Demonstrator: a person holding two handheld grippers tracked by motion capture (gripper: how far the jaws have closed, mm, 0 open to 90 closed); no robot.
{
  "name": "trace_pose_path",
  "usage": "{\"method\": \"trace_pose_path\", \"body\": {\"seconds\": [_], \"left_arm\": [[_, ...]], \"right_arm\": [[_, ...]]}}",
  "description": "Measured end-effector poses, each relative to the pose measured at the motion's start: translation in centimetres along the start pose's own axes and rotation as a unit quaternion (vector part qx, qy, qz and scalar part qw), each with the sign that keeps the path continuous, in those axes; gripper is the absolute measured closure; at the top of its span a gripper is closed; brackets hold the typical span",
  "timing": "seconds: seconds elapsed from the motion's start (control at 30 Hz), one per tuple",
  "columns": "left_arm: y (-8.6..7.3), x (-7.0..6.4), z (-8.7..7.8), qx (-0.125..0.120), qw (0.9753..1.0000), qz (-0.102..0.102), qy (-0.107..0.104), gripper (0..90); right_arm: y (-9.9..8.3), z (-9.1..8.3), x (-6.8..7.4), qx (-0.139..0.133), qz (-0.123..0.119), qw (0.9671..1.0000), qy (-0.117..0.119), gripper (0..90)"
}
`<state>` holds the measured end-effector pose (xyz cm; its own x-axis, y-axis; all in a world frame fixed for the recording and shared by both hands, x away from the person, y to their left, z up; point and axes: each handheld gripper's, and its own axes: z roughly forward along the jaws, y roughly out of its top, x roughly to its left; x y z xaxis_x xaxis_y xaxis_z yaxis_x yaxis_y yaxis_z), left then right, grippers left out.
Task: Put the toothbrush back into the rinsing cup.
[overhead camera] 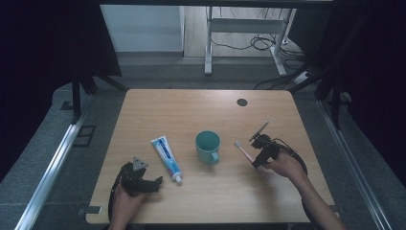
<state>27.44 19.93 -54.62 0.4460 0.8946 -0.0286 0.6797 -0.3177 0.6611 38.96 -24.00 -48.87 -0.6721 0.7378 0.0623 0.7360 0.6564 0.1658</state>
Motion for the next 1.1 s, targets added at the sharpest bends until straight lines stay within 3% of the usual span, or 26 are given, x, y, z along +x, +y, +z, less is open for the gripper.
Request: {"method": "trace_pose_path", "body": {"seconds": [0.57,1.1], "left_arm": [[0.0,0.0,0.0,-0.001,1.0,0.0,-0.001,0.0],[0.0,0.0,0.0,-0.001,1.0,0.0,0.0,0.0]], "right_arm": [[3.6,1.1,0.4,0.057,0.002,0.9981,-0.024,68.6],[5.0,2.0,0.2,0.092,0.024,0.9951,-0.028,77.2]]}}
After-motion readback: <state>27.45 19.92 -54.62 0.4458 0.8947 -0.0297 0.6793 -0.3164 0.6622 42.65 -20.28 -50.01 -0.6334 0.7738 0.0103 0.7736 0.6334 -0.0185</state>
